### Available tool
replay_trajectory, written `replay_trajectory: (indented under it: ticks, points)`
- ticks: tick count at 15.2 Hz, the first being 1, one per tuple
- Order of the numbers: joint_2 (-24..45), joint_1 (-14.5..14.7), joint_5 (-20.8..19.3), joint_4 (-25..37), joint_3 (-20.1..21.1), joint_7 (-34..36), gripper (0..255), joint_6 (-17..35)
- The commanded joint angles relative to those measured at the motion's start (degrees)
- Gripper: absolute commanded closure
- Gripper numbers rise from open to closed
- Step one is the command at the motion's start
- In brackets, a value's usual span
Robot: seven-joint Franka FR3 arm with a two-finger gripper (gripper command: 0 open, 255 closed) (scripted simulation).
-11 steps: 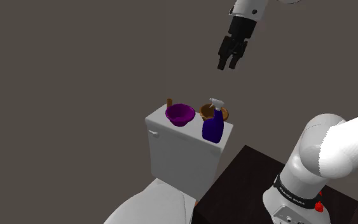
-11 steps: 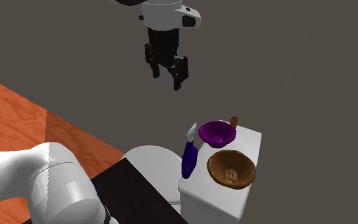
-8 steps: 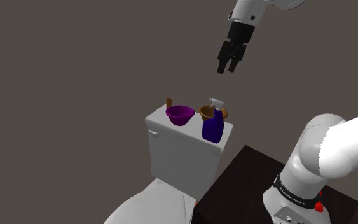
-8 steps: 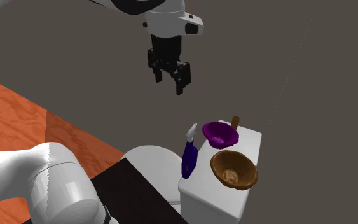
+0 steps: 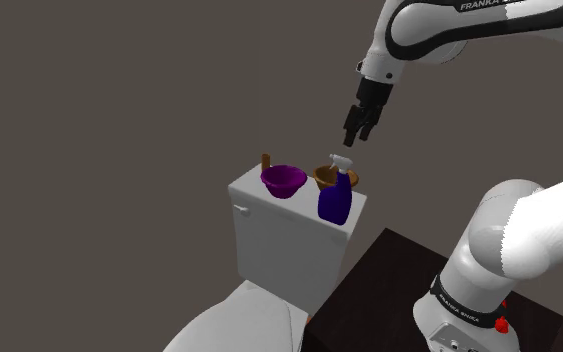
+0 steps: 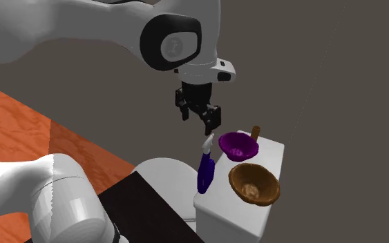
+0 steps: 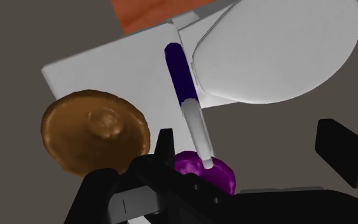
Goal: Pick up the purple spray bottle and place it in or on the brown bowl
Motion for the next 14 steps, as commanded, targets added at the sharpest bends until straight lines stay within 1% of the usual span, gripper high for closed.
replay_trajectory:
  ticks: [1,3,9,11,14]
  points:
    - [2.0,-0.4,-0.9,-2.0,-1.0,-1.3,0,3.7]
    - [3.6,-1.1,-1.9,-4.1,-2.1,-2.7,0,7.1]
    - [5.3,-1.0,-1.9,-7.2,-2.5,-3.0,0,11.9]
    - [6.2,-0.9,-1.8,-8.6,-2.6,-3.0,0,14.2]
    - [6.2,-0.9,-1.8,-8.6,-2.6,-3.0,0,14.2]
